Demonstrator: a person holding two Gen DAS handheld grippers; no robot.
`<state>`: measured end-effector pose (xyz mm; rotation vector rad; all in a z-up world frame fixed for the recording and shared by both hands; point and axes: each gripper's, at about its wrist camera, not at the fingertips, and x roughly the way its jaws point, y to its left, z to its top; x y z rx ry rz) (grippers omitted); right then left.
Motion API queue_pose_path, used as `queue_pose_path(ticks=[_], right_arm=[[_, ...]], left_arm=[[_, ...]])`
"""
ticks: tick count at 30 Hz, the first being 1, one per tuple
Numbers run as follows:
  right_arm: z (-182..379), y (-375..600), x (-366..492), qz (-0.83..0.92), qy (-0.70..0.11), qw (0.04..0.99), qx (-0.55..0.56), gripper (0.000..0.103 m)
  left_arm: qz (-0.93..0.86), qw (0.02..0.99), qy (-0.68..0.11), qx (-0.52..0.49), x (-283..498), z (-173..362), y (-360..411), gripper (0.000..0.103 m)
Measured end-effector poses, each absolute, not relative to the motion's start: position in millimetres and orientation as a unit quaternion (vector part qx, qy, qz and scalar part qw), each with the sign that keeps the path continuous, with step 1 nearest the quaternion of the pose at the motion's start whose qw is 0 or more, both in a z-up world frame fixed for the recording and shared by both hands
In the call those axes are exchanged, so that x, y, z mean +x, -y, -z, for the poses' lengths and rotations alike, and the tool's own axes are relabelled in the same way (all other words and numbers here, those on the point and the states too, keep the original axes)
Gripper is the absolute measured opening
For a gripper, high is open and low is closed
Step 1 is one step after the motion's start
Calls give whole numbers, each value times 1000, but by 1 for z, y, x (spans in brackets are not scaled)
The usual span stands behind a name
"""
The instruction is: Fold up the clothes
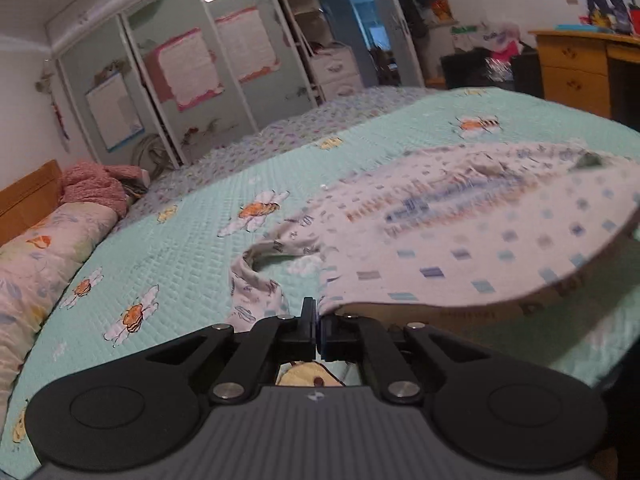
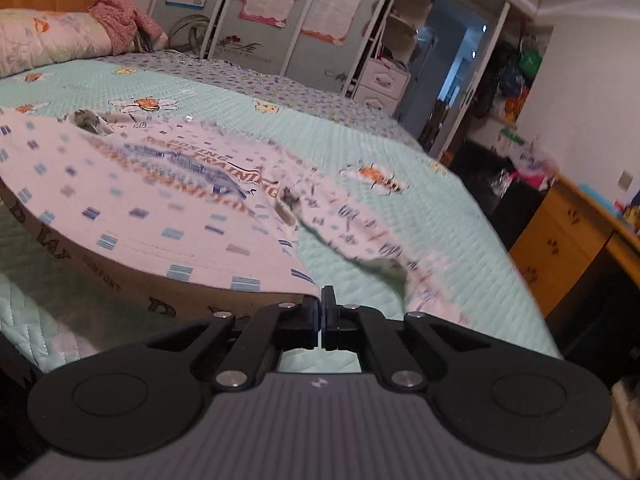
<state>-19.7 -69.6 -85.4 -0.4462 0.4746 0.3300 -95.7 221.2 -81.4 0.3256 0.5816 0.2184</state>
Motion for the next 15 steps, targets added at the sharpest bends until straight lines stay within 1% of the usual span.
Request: queue_pose_path(ticks=[2, 4, 6, 10, 14, 15], right_arm=[[90, 69, -14, -166, -247, 928, -226, 1], [103, 68, -5, -170, -269, 919, -232, 2], [111, 69, 1, -172, -286, 915, -228, 2], [107, 68, -5, -176, -275, 919, -221, 2], [112, 68, -7, -177, -281, 918, -216, 2], [116, 68, -6, -176, -289, 916, -215, 2]], left_arm=[[-106, 922, -322, 185, -90, 102, -216, 2], [-102, 908, -365, 179, -82, 125, -218, 2], [-114, 899, -387, 169, -77, 134, -224, 2], [-119, 914, -346, 172, -87, 110, -223, 2], [-110, 913, -339, 200, -90, 110, -218, 2], [-110, 910, -351, 193, -89, 116, -221, 2]])
